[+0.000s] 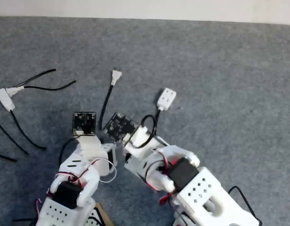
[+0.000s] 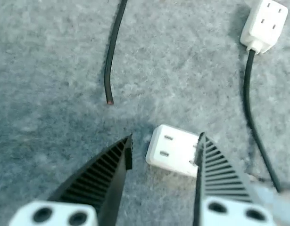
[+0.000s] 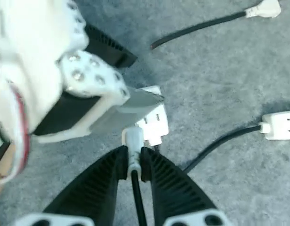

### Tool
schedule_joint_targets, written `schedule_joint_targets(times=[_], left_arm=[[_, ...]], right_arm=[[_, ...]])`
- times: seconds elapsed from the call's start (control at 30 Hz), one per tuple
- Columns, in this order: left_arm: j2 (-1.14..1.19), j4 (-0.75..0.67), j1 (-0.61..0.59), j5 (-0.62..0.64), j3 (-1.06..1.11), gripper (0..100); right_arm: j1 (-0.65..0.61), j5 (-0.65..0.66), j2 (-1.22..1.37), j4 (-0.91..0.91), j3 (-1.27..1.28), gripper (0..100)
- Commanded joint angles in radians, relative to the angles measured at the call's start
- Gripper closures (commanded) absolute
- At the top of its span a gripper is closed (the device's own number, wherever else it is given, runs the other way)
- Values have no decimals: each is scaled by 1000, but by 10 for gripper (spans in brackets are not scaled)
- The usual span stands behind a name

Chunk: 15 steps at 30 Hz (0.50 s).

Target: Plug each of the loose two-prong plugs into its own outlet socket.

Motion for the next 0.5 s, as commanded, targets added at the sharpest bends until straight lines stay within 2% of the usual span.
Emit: schedule_joint_targets(times=[0.0, 0.1, 0.2, 0.33, 0.47], left_arm=[[-7, 5, -13, -9, -21, 768], [-7, 5, -134, 2, -59, 768], [-7, -12, -269, 80, -79, 768], [-7, -100, -418, 163, -73, 768], [-7, -158, -475, 175, -44, 769]], right_arm=[[41, 3, 77, -16, -94, 991], [77, 9, 193, -22, -136, 991], [113, -11, 303, -18, -211, 991], [133, -206, 447, 39, -352, 993], [124, -448, 601, 208, -550, 993]])
